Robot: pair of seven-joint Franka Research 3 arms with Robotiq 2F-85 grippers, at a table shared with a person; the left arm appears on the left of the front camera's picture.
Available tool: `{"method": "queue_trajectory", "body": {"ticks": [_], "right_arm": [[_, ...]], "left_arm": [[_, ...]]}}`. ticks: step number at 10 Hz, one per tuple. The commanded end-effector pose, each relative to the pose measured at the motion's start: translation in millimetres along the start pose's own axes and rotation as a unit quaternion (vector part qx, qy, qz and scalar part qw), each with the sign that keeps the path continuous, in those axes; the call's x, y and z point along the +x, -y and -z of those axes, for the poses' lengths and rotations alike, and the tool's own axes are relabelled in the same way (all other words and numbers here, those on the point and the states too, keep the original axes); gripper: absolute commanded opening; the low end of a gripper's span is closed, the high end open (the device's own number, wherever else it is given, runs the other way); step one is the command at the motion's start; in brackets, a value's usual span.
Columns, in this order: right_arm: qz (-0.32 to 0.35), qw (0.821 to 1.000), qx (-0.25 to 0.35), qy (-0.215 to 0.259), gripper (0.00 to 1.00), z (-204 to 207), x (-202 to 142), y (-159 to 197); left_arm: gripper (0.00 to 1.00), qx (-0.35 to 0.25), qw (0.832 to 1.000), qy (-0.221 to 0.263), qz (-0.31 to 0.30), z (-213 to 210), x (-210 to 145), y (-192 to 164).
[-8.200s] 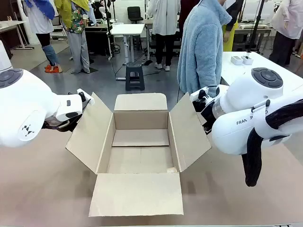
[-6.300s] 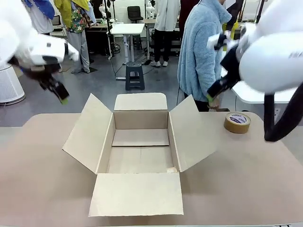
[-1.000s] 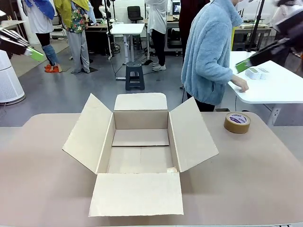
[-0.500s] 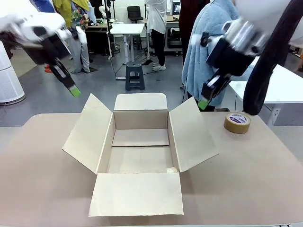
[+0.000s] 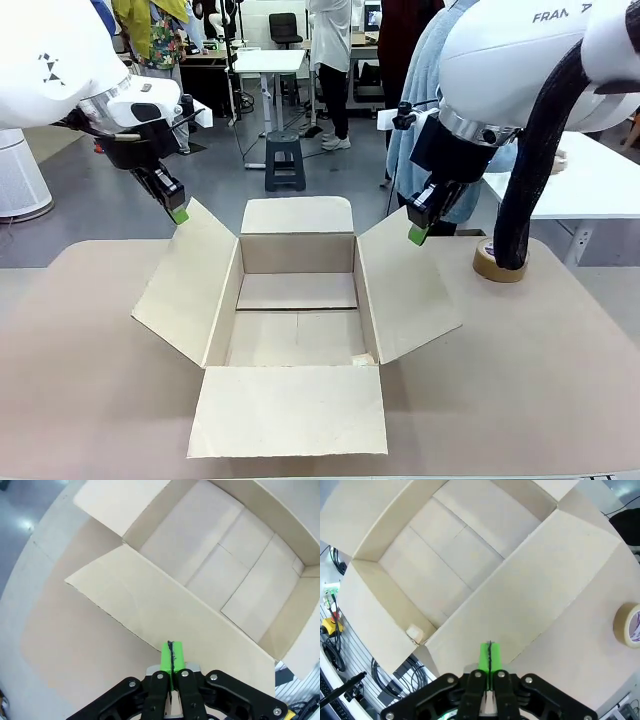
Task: Wrap the clocks to prevent damage.
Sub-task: Open the side flaps of the Package Box.
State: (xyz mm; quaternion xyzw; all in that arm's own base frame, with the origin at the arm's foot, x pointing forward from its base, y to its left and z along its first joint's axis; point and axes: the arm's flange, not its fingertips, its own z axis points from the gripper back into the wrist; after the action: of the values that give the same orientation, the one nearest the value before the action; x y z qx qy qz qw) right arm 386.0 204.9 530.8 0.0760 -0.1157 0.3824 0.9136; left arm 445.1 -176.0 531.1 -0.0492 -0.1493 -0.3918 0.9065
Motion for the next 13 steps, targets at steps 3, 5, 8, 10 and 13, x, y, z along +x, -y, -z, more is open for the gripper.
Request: {"method": "queue_trajectory", "body": {"ticks": [3,5,8,10,13], "right_arm": [[0.055,0.997,-0.057,0.013,0.01,5.3,5.9,-16.8],[0.131,0.985,-0.116,0.002,0.01,14.6,18.6,-55.3],[0.247,0.948,-0.202,-0.013,0.01,36.8,28.6,-67.4],[0.285,0.932,-0.22,-0.041,0.01,60.7,32.0,-56.3],[0.284,0.939,-0.183,-0.057,0.01,93.0,32.4,-36.6]], "left_arm": [[0.01,0.034,0.998,0.009,-0.056,-0.1,9.4,12.4],[0.01,0.117,0.982,0.005,-0.147,2.9,29.9,50.8],[0.01,0.149,0.96,-0.091,-0.221,32.9,41.0,81.5],[0.01,0.16,0.946,-0.139,-0.245,64.6,40.5,83.7],[0.01,0.162,0.938,-0.138,-0.274,82.2,33.3,71.0]]}}
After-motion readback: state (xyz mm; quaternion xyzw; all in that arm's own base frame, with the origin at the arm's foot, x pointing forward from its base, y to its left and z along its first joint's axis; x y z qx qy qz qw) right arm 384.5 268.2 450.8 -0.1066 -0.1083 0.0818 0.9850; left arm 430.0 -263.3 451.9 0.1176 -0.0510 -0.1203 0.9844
